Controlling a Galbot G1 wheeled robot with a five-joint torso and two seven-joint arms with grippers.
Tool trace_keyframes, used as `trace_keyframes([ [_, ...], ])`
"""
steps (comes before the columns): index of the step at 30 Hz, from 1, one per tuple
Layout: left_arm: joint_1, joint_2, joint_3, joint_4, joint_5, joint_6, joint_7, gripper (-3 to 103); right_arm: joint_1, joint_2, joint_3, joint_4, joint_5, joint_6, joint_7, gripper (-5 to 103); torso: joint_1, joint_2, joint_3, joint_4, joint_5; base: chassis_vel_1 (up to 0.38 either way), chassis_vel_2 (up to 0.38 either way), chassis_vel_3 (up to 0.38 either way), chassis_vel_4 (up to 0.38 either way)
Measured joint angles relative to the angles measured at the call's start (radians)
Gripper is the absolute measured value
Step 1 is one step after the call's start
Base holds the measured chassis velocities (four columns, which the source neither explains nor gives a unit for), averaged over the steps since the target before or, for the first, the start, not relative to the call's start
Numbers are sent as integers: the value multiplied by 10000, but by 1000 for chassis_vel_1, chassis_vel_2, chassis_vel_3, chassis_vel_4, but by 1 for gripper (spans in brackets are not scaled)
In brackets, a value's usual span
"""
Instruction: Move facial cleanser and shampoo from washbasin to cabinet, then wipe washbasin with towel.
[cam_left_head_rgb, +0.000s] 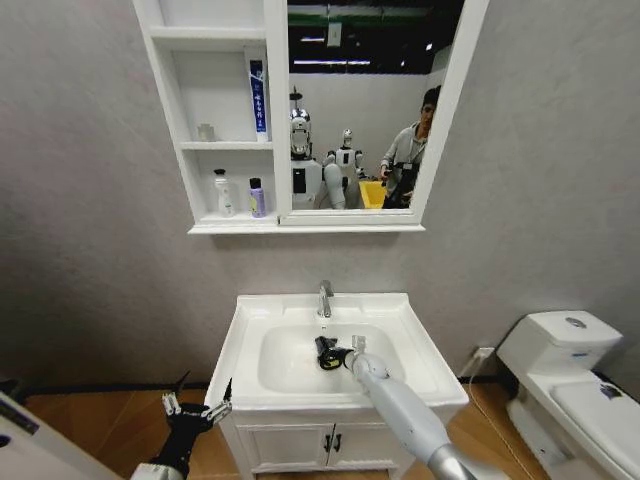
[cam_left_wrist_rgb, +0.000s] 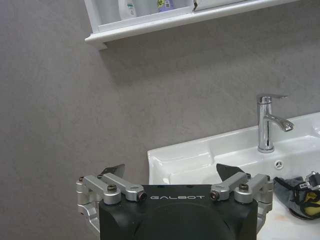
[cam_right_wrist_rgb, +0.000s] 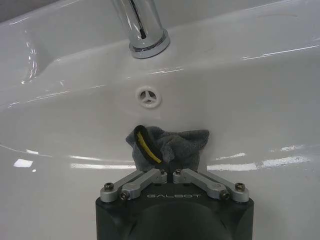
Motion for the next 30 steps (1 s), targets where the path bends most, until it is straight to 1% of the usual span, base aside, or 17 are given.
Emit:
trace_keyframes([
  [2,-1,0,0,0,0,1,0,100,-108,-172,-71,259,118,-128,74,1,0,0,0,1,-1,0,0,0,0],
  [5,0,0,0,0,0,1,0,100,-755,-1244,-163,1328,460,-683,252,1,0,0,0,-1,3,0,0,0,0],
  [6,0,0,0,0,0,1,0,100,-755,-1244,-163,1328,460,-683,252,1,0,0,0,-1,3,0,0,0,0],
  [7,-1,0,0,0,0,1,0,100,-933,-1749,-166,1667,517,-813,272,1,-1,1,-1,-9,-3,0,0,0,0],
  [8,0,0,-1,0,0,1,0,100,-1018,-2139,-191,1882,555,-892,275,1,-1,2,-2,-9,-4,0,0,0,0],
  [9,0,0,-1,0,0,1,0,100,-1018,-2139,-191,1882,555,-892,275,1,-1,2,-2,-9,-4,0,0,0,0],
  [11,-1,0,0,0,0,1,0,100,-989,-2561,-366,2075,761,-1035,326,1,-1,2,-2,-9,-2,0,0,0,0],
  [15,-1,-1,1,0,0,1,0,100,-704,-2382,-582,1892,1012,-1160,447,1,-1,2,-2,-7,-5,0,0,0,0],
  [17,-1,0,-1,0,0,1,0,100,-201,-1710,-1006,1333,1124,-1197,465,1,0,1,-1,-1,3,0,0,0,0],
  [18,-1,0,-1,0,0,1,0,100,-201,-1710,-1006,1333,1124,-1197,465,1,0,1,-1,-1,3,0,0,0,0],
  [19,0,0,1,0,0,1,0,100,-14,-1382,-1155,1079,1144,-1198,466,1,-1,2,-1,-3,-5,0,0,0,0],
  [20,-1,0,1,1,0,1,0,100,204,-935,-1335,808,1204,-1199,466,1,0,1,-1,0,-2,0,0,0,0],
  [21,-1,0,-1,0,1,2,0,100,336,-689,-1455,638,1244,-1199,485,1,0,1,0,1,0,0,0,0,0],
  [22,-1,0,-1,0,1,2,0,100,336,-689,-1455,638,1244,-1199,485,1,0,1,0,1,0,0,0,0,0],
  [24,0,0,0,0,0,1,0,100,579,-261,-1652,351,1275,-1171,494,1,-1,1,-1,1,-4,0,0,0,0],
  [27,-1,0,0,0,0,2,0,100,702,-3,-1739,176,1280,-1143,526,1,0,1,0,1,-2,0,0,0,0],
  [30,-1,0,0,0,0,1,0,100,652,-121,-1690,264,1327,-1154,564,1,0,1,0,2,-1,0,0,0,0],
])
